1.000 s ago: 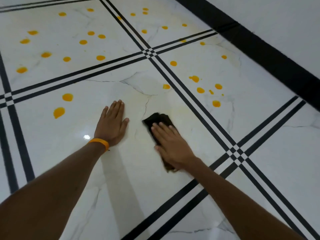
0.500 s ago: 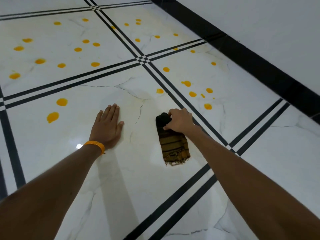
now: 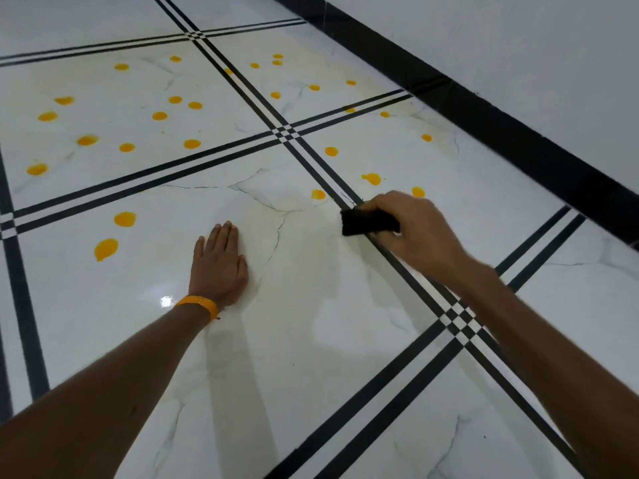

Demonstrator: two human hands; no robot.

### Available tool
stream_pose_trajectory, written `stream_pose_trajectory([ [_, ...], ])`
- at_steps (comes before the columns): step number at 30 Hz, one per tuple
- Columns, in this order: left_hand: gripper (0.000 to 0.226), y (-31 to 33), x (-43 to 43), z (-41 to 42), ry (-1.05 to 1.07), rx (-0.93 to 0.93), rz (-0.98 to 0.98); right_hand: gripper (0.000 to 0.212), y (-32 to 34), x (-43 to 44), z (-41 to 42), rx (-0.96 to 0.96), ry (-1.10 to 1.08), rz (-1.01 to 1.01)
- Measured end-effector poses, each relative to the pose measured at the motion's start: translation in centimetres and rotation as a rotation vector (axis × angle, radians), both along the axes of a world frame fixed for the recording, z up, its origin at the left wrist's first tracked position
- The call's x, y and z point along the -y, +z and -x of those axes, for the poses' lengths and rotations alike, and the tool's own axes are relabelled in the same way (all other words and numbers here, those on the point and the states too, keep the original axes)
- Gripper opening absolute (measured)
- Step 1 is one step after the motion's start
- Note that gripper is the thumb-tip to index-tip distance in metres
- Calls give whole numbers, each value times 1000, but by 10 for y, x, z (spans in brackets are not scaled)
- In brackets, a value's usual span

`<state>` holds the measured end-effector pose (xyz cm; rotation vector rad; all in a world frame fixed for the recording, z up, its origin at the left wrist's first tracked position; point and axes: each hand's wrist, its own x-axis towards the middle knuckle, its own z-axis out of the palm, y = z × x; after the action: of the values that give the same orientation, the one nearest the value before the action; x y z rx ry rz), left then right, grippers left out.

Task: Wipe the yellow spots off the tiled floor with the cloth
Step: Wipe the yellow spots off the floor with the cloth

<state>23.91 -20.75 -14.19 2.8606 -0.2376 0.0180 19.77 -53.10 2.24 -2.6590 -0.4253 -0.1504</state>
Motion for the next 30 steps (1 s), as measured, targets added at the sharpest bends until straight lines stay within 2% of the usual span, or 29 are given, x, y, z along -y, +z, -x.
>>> stream_pose_trajectory([
  [3, 64, 6, 16, -8, 11, 30, 27, 26, -38, -5, 22, -366, 5, 140],
  [4, 65, 6, 21, -13, -5, 32, 31, 32, -53, -6, 25, -399, -56, 119],
  [6, 71, 5, 33, -24, -13, 11, 42, 36, -83, -12, 15, -282, -198, 23],
  [8, 75, 0, 46, -35, -10, -15, 40, 35, -114, -25, -2, -173, -299, 46],
  [11, 71, -9, 54, -39, -28, 22, -18, 63, -157, -53, -5, -180, -372, 148],
  [15, 68, -11, 55, -39, -21, 41, -37, 70, -168, -28, -10, -134, -325, 242],
  [19, 67, -14, 54, -40, -18, 53, -60, 77, -164, 25, -75, -115, -528, 340],
  [21, 67, -15, 54, -41, -21, 52, -52, 76, -162, 3, -82, -104, -447, 308],
  [23, 67, -14, 55, -41, -17, 57, -58, 71, -169, -19, -60, -101, -255, 266],
  [26, 67, -12, 56, -39, -15, 47, -52, 70, -168, 16, -34, -119, -112, 246],
  [30, 66, -14, 56, -42, -2, 45, -63, 82, -168, 100, -105, -164, -453, 304],
])
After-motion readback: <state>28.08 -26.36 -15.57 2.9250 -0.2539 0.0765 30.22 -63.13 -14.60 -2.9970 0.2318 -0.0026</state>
